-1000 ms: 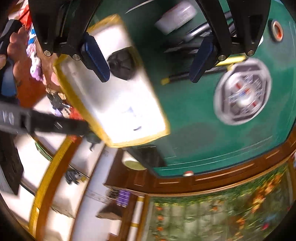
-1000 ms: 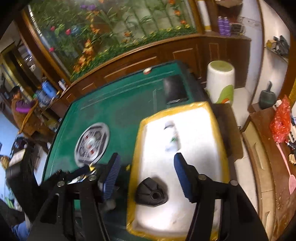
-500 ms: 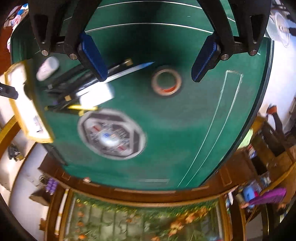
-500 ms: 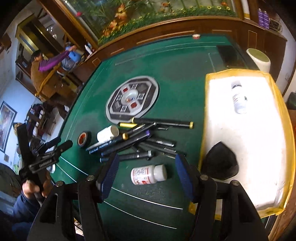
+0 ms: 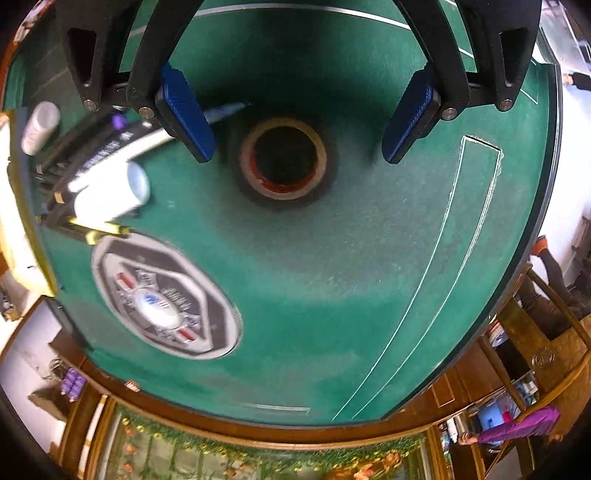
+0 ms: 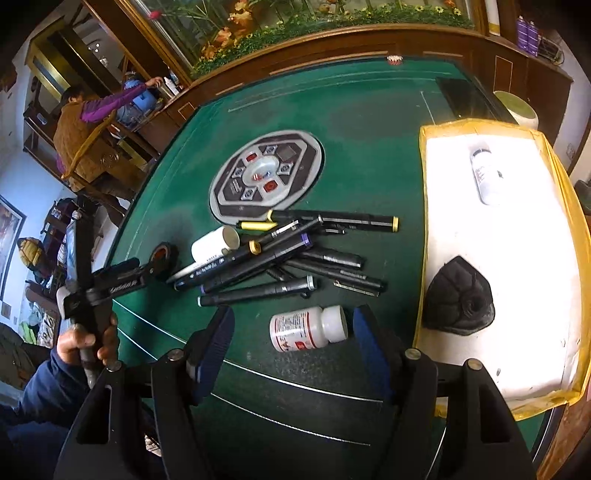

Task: Organize rigid objects
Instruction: 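Move both tools back to the objects on the green table, then grasp the red-labelled white bottle with the right tool while the left grasps the tape roll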

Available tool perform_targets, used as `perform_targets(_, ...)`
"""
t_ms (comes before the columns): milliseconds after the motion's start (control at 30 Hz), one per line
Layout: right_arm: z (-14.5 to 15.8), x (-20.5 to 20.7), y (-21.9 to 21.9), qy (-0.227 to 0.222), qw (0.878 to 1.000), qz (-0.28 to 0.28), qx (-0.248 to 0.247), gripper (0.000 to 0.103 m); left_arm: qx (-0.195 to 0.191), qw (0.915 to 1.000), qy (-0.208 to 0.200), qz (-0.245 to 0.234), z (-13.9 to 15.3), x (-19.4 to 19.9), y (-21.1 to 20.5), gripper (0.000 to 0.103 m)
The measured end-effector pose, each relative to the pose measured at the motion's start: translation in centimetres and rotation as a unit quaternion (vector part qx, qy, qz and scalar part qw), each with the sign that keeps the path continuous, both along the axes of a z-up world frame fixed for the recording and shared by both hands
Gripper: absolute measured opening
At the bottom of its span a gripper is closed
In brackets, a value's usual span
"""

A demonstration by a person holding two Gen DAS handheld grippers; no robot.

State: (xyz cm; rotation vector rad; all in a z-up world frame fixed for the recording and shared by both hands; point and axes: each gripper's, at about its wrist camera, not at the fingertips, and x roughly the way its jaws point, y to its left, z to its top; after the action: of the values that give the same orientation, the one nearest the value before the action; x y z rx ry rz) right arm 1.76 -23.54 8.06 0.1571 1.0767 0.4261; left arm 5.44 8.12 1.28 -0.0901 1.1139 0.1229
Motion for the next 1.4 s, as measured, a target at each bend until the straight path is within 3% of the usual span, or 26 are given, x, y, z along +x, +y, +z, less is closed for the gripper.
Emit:
perform_targets(100,-0.7,-0.2,0.5,0.006,1.0,0.008,-0.014,0.068,-0.001,0.9999,0.009,0.01,-1.2,0.5,0.5,0.096)
perform_targets(233,-1.6,-0.3,1.5,0.012,0.999,0.024,-0.035,0.072,0.003,0.9999,-0.013,0.009,-1.2,0.4,0.5,0.093)
perform_targets(267,-1.9,-0.2,1.8,0.012,0.999,0.028,-0.04,0.072,0.004,0.9998,-0.02,0.006,-1.1,0.2,0.5,0.084)
perform_targets(300,-2.2,-0.2,2.3,0.013,0.998,0.034,-0.05,0.073,0.005,0.9996,-0.026,0.001,-0.8,-0.1,0.4,0.068)
perform_targets(333,-2.4,-0.2,2.6,0.013,0.998,0.038,-0.057,0.073,0.005,0.9996,-0.028,-0.002,-0.7,-0.2,0.3,0.066)
perform_targets(667,-5.2,1.0,4.6,0.023,0.99,0.059,-0.126,0.073,-0.012,0.9997,-0.022,0.005,-0.4,-3.0,1.5,0.066)
perform_targets(833,-6.9,1.7,4.5,0.037,0.99,0.054,-0.128,0.07,-0.014,0.9996,-0.021,0.006,-0.2,-3.9,1.6,0.066)
perform_targets(933,-7.0,1.8,4.0,0.034,0.992,0.039,-0.119,0.053,-0.016,0.9996,-0.023,0.003,-0.1,-4.2,1.4,0.066)
perform_targets(1400,-5.0,0.7,4.2,0.016,0.994,0.054,-0.091,0.053,-0.018,0.9982,-0.05,-0.026,1.8,-4.3,-0.1,0.066)
